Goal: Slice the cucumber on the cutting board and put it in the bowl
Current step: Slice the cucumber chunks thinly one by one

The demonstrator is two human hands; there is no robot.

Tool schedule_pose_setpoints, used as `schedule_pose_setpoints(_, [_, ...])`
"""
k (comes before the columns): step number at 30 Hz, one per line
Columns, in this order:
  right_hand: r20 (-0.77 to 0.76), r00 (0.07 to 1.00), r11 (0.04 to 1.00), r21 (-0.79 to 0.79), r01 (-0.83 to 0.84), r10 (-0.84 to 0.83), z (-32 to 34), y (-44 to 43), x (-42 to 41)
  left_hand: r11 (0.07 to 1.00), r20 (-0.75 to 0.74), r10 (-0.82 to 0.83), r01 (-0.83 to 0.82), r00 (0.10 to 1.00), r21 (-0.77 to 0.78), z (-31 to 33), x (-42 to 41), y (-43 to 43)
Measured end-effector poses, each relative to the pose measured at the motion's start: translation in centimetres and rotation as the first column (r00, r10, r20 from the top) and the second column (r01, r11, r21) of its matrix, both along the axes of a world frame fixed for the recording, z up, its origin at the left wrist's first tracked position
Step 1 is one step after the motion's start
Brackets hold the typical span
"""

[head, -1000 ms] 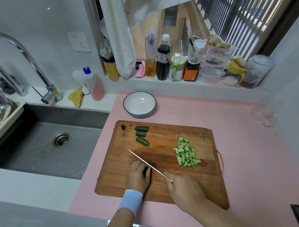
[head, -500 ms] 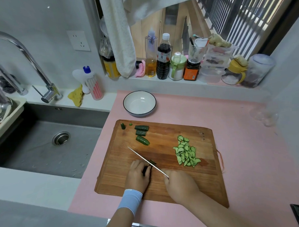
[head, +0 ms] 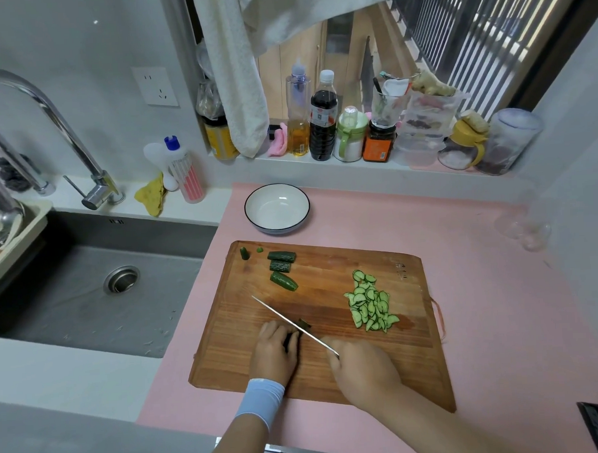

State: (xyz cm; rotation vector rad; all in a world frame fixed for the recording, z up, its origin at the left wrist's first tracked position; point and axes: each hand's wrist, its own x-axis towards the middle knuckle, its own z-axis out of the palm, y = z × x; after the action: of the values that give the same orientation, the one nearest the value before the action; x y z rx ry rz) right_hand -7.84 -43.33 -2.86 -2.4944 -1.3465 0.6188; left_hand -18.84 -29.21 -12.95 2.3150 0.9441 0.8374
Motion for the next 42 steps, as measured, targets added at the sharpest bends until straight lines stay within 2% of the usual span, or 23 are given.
schedule_pose_setpoints(7, [-0.011,1.000,1.000,0.025,-0.010,0.011,0.5,-1.2,-0.2,1.000,-0.010,0.000,-0.001,1.000,-0.019,0.0,0.0,0.0])
schedule_pose_setpoints(16, [-0.040,0.999,0.998,-0.064,0.013,-0.016,0.1,0.7,-0.3,1.000,-0.031,0.011,-0.012,0.999,-0.024,-0.3,-0.1,0.1])
schedule_pose_setpoints(23, [-0.060,0.998,0.998,-0.058,0.000,-0.004,0.3,0.6,-0.3,1.000,-0.020,0.012,-0.012,1.000,0.009,-0.3,-0.2,-0.2])
schedule_pose_setpoints(35, [0.005,1.000,1.000,-0.004,-0.031,0.031,1.2,-0.6,-0.8,1.000,-0.010,0.021,-0.021,1.000,0.016,-0.3,-0.2,0.0])
schedule_pose_setpoints(42, [-0.015,0.999,0.999,-0.031,-0.028,0.028,1.6,-0.6,-0.7,1.000,-0.001,0.021,-0.021,1.000,0.004,-0.1,-0.2,-0.2])
